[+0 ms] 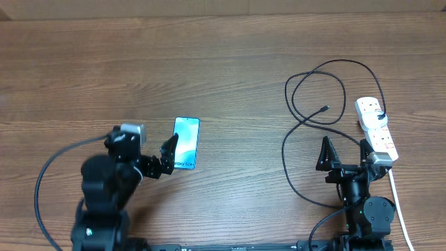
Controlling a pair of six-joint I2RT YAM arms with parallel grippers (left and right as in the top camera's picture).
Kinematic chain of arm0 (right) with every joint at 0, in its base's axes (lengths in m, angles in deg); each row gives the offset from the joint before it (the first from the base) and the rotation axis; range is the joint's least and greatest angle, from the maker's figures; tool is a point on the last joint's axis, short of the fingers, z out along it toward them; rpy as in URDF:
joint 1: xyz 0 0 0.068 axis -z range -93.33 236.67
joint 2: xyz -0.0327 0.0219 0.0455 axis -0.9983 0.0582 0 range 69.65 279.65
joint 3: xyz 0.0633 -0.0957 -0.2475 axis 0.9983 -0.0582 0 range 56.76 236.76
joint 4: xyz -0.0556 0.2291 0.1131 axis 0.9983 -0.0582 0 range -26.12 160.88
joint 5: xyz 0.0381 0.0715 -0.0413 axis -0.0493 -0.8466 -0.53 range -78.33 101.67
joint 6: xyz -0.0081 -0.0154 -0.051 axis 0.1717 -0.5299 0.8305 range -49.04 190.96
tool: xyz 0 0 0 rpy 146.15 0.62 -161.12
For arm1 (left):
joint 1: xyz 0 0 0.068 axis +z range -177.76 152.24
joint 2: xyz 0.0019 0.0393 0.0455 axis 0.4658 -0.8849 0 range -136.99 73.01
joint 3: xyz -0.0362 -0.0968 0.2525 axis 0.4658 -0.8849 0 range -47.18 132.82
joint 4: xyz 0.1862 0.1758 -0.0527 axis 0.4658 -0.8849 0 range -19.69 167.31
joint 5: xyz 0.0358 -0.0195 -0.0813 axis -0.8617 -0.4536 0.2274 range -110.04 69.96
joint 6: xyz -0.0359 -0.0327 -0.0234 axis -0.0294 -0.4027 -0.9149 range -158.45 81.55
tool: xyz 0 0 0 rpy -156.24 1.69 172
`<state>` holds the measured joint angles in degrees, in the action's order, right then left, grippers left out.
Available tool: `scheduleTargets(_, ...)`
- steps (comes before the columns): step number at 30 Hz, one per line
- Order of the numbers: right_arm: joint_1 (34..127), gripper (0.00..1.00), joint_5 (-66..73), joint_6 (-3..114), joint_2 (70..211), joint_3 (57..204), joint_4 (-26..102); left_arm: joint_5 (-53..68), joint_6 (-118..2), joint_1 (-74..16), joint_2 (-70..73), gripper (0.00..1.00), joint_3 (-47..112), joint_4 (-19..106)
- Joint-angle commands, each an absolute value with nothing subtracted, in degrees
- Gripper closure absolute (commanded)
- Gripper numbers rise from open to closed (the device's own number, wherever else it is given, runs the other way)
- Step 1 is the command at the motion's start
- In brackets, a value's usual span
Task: Plug charger to phone and switch on socket
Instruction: 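Move the left gripper over the blue phone and lower onto it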
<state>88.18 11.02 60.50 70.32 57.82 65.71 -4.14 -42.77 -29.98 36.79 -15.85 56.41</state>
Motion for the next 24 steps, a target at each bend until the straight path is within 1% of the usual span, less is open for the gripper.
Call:
scheduleTargets(1,88.4,0.00,11.0,61.0,69.8,57.2,66.1,0.4,-43.4,-30.1,29.5,0.00,-7.5,52.5)
scheduleTargets(4,88.4,0.00,11.0,61.0,69.8,57.2,66.1,-1.0,-43.4,-30.5,23.6,0.00,-1.3,47.3)
scheduleTargets(6,88.4,0.00,11.0,61.0,69.8,57.2,66.1,-4.2,-43.4,-31.6,19.8,0.00,3.1,43.0)
scheduleTargets(7,88.4,0.00,11.0,61.0,69.8,57.2,66.1,-7.2,-43.4,-33.2,16.4,0.00,7.0,39.4)
scheduleTargets(10,88.4,0.00,11.0,61.0,69.8,57.2,66.0,-12.1,-43.4,-37.4,10.3,0.00,13.3,33.8)
scheduleTargets(11,88.4,0.00,11.0,61.0,69.8,57.2,66.0,-15.1,-43.4,-40.1,6.8,0.00,16.2,31.1)
scheduleTargets(13,88.4,0.00,11.0,61.0,69.8,57.2,66.1,-18.2,-43.3,-43.9,2.2,0.00,18.3,28.2)
scheduleTargets(17,88.4,0.00,11.0,61.0,69.8,57.2,66.1,-16.6,-43.2,-45.8,-2.8,0.01,18.3,28.0)
scheduleTargets(24,88.4,0.00,11.0,61.0,69.8,57.2,66.1,-9.0,-43.2,-45.8,-10.8,0.01,18.3,28.1)
